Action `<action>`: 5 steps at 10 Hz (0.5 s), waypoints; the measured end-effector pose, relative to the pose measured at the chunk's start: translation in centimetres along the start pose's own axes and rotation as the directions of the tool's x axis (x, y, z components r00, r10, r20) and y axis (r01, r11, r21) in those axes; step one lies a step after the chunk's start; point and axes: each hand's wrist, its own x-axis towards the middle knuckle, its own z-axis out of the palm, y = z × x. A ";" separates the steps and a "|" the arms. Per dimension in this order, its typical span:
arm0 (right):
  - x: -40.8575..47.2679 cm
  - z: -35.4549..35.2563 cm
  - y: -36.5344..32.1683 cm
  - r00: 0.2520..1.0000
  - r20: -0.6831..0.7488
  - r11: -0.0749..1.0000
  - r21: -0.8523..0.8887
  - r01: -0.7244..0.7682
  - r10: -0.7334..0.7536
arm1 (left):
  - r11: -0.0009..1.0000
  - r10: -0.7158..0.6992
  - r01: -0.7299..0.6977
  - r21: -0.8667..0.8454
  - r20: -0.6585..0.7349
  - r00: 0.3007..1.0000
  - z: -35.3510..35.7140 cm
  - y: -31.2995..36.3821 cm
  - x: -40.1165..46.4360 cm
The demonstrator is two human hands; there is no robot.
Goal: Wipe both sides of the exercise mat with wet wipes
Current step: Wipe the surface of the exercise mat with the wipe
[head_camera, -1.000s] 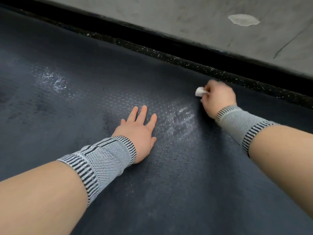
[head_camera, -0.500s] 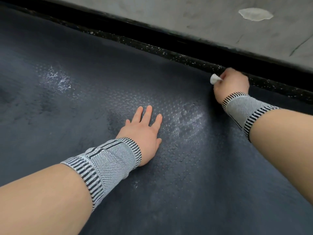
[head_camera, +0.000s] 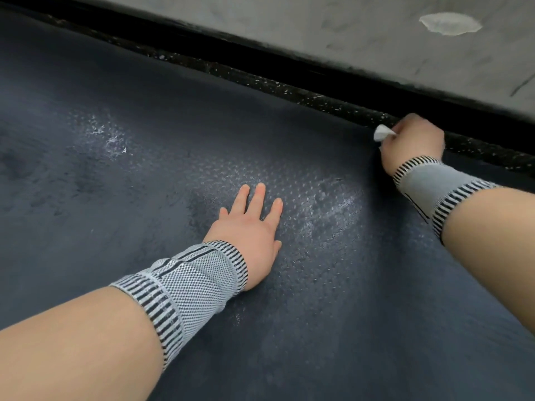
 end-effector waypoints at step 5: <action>-9.4 0.1 -1.4 0.820 0.216 0.848 0.131 0.513 -0.530 | 0.999 -0.004 0.004 -0.045 0.007 1.000 -0.1 -0.1 0.1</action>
